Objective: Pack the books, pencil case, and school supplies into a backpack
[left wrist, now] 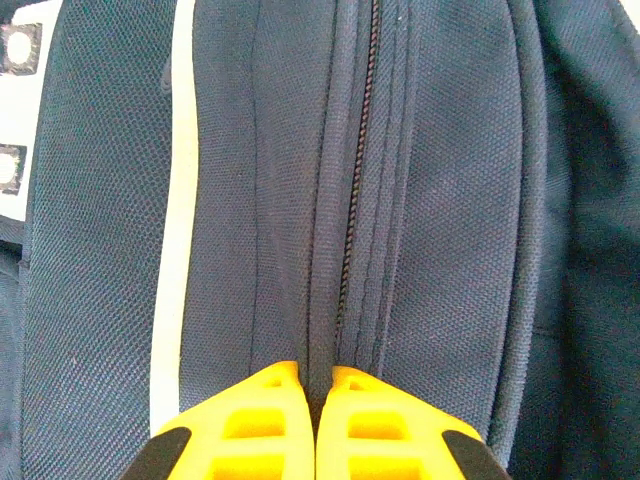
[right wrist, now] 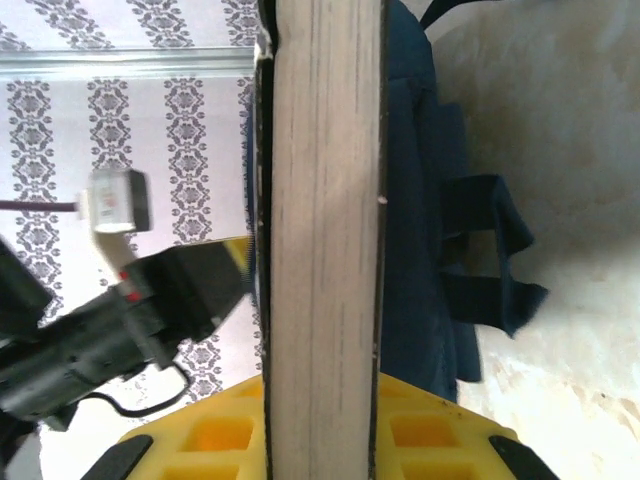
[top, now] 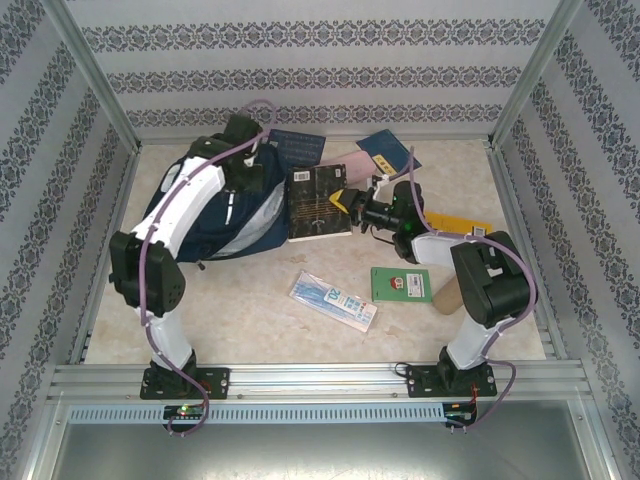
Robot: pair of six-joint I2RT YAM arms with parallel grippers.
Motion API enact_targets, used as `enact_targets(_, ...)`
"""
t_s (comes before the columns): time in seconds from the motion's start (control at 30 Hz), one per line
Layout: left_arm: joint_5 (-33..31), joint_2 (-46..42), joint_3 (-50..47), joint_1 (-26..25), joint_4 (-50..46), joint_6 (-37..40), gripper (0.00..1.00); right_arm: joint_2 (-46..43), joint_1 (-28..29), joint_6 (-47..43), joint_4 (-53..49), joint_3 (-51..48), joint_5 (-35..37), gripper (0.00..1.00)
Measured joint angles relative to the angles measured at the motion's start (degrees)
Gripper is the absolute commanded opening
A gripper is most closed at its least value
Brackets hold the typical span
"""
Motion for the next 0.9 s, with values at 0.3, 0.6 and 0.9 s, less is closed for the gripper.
enact_targets(0.3, 9.68, -2.62, 1.68, 4.13, -0.9, -2.05, 0.0, 5.95, 4.59, -2.38, -1.62, 4.59, 4.59, 0.0)
enact_targets(0.6, 24.02, -3.06, 1.68, 9.88, 0.66, -7.87, 0.0, 12.11, 9.77, -3.43, -3.19, 8.94, 11.56, 0.0)
enact_targets(0.9, 32.76, -3.23, 1.66, 11.45, 4.28, -13.9, 0.0, 22.36, 17.97, -3.45, -3.3, 21.42, 22.67, 0.0)
